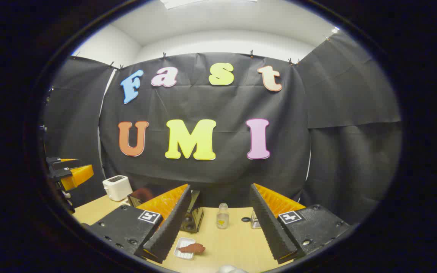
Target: Open the electric oven with the left hand, put the food in, and close the electric oven.
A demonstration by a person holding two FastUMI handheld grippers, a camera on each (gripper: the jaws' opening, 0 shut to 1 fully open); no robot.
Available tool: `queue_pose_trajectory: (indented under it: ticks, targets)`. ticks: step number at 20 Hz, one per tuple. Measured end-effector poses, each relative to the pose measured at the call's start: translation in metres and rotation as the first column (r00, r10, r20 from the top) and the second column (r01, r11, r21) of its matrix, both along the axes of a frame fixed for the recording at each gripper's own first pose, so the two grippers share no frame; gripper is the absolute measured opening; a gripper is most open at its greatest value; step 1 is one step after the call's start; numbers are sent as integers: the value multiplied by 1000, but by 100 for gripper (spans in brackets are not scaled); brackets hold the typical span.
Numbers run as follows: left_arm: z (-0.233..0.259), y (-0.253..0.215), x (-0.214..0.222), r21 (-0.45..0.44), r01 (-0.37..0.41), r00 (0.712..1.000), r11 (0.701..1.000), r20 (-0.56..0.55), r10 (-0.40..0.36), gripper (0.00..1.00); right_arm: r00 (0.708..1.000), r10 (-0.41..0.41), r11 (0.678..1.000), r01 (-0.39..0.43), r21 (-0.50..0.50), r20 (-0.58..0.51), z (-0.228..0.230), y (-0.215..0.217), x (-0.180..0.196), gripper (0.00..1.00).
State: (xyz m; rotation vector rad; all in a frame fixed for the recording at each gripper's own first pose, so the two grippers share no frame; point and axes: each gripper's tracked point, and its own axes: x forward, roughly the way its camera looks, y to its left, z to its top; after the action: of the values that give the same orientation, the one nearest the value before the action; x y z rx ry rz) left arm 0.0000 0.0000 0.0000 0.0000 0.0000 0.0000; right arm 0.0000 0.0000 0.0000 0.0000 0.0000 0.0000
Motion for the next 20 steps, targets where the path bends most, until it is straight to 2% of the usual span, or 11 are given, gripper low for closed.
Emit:
queue_pose_trajectory:
  ticks: [11, 16, 20]
  targets:
    - [-9, -16, 9, 14, 37, 999, 999, -11, -37, 96, 999, -13, 1000, 13, 0, -41, -12, -9, -10, 97]
    - [-33, -27, 40, -11, 48, 997, 999, -58, -49, 96, 999, -32, 999, 32, -15, -40, -11, -19, -16, 96]
    - [-59, -36, 86, -33, 56, 994, 998, -97, -59, 96, 996, -58, 998, 56, -23, -67, -14, -29, -24, 98]
